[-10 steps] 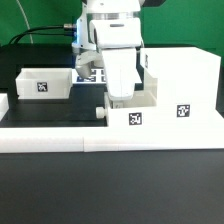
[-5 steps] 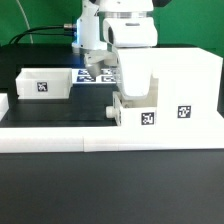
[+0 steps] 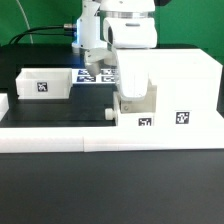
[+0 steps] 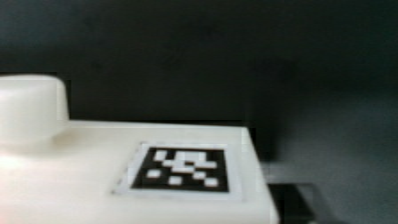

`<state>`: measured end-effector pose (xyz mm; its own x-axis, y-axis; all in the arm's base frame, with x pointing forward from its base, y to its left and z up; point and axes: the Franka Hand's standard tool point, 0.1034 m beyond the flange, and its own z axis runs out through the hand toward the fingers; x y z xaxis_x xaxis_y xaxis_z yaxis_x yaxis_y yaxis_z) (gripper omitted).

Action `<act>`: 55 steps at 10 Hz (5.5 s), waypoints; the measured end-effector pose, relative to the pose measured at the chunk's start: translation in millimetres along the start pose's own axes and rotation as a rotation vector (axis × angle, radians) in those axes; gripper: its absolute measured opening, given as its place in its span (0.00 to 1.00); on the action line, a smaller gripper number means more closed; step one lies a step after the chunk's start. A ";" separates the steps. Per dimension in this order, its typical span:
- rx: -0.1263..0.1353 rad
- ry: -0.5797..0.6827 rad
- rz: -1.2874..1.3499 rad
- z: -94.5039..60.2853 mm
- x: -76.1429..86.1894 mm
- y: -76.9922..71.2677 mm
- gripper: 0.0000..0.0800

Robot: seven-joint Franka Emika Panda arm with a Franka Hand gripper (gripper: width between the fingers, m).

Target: Assemble drawer

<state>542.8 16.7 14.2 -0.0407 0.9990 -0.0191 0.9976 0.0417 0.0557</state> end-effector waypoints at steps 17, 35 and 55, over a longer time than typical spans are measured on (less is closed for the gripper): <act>0.002 0.093 -0.113 -22.5 -89.1 8.6 0.81; 0.075 0.222 0.074 -6.0 -1.7 16.0 0.81; 0.048 0.134 0.879 -48.3 -119.7 -86.2 0.81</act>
Offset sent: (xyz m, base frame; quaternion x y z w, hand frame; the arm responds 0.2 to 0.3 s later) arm -0.0070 -0.0053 0.0448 -0.0072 -0.0062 0.0104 0.9999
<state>458.9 -105.7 59.9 0.7371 0.6637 0.1274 0.6729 -0.7383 -0.0469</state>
